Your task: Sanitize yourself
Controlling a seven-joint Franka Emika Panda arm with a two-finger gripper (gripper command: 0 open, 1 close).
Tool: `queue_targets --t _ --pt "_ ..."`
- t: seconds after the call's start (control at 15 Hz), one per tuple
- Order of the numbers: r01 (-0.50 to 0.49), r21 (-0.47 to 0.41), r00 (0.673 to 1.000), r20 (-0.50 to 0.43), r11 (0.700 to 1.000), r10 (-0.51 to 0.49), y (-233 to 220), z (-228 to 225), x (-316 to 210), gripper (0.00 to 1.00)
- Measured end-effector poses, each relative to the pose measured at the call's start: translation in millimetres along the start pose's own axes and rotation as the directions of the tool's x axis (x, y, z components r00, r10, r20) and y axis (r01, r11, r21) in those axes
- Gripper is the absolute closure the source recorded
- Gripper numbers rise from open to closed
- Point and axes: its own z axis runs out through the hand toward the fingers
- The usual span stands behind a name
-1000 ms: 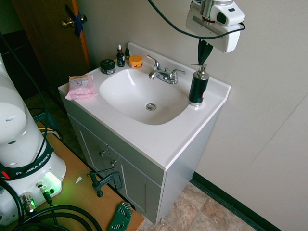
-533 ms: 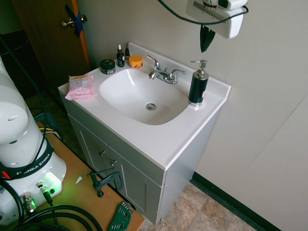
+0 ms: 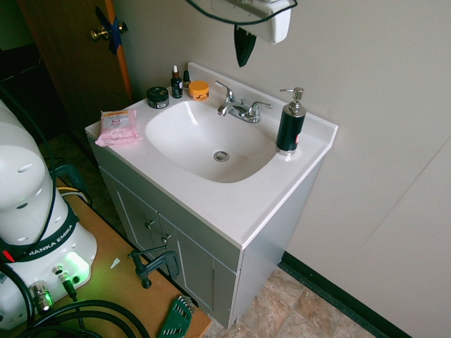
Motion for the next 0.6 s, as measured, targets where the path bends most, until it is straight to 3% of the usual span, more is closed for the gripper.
queue_targets --t 0.6 --pt "0.021 -0.045 1.000 0.016 0.999 -0.021 15 43 -35 0.00"
